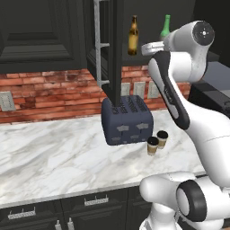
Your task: Sort all alcoholic drinks to one cabinet, and non-alcoholic drinks to the other.
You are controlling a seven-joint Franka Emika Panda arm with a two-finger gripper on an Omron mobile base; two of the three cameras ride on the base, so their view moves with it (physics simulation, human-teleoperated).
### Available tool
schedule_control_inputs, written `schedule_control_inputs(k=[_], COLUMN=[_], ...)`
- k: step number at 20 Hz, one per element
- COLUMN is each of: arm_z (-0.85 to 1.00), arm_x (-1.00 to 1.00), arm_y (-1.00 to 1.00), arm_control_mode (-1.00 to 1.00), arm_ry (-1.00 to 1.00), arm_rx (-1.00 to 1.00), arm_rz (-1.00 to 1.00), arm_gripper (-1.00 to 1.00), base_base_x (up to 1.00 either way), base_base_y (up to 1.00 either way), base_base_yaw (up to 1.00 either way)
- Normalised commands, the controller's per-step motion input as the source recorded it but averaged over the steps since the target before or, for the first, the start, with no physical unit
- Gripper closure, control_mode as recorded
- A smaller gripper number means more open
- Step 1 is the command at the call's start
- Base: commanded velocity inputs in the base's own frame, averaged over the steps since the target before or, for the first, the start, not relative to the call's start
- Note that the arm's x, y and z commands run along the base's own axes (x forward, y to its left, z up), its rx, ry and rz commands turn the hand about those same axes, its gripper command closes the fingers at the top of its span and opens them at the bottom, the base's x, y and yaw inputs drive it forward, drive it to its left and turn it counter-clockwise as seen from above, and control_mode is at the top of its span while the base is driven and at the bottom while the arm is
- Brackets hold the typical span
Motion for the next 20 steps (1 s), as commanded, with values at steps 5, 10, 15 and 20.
schedule_control_inputs(k=[5, 10, 15, 20], arm_z=[-0.15, -0.24, -0.27, -0.27], arm_x=[-0.28, -0.28, -0.31, -0.31], arm_y=[-0.06, -0.05, -0.06, -0.03], arm_control_mode=[-1.00, -1.00, -1.00, -1.00], arm_ry=[0.10, 0.09, 0.06, 0.07], arm_rx=[0.00, -0.01, 0.00, 0.00], arm_rz=[0.00, 0.00, 0.00, 0.00], arm_gripper=[-1.00, -1.00, -1.00, -1.00], base_base_x=[0.00, 0.00, 0.00, 0.00], base_base_y=[0.00, 0.00, 0.00, 0.00], base_base_yaw=[0.00, 0.00, 0.00, 0.00])
